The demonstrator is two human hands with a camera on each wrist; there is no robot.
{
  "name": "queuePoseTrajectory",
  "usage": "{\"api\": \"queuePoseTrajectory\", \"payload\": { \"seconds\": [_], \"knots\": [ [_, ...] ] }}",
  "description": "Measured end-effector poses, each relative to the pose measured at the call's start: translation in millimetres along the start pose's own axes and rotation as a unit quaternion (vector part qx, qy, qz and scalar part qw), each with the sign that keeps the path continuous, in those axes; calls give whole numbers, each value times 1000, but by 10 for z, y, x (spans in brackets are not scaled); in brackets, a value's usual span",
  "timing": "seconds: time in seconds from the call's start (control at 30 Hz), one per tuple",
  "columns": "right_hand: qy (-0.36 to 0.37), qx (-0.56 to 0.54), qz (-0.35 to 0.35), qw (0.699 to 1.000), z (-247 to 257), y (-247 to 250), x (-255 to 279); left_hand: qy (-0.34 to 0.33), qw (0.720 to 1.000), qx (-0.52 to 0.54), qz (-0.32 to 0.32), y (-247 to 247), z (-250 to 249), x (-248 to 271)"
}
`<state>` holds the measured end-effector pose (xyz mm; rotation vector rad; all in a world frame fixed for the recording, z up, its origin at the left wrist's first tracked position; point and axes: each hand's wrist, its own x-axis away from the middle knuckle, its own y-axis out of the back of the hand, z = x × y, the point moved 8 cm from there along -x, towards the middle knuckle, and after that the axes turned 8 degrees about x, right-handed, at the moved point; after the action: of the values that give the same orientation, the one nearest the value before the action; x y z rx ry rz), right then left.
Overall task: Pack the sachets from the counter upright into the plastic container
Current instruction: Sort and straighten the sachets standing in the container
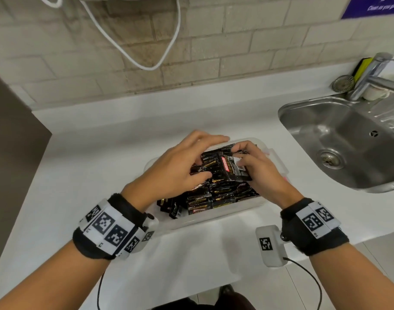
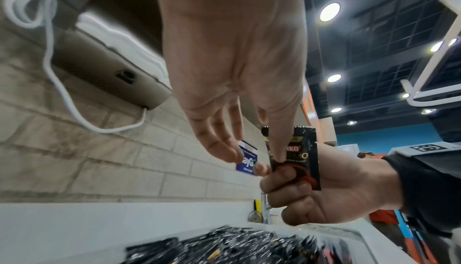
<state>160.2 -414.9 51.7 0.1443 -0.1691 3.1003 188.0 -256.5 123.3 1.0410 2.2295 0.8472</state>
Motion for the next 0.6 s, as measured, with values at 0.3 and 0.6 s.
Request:
{"api": "queuePoseTrajectory", "payload": {
  "seconds": [0.3,0.6],
  "knots": [
    [5,112,0,994,95,166,98,-59,998,16,-16,-196,-336,-240],
    [5,438,45,898,22,609,294,66,996,60,-15,-402,-63,-266]
  ]
}}
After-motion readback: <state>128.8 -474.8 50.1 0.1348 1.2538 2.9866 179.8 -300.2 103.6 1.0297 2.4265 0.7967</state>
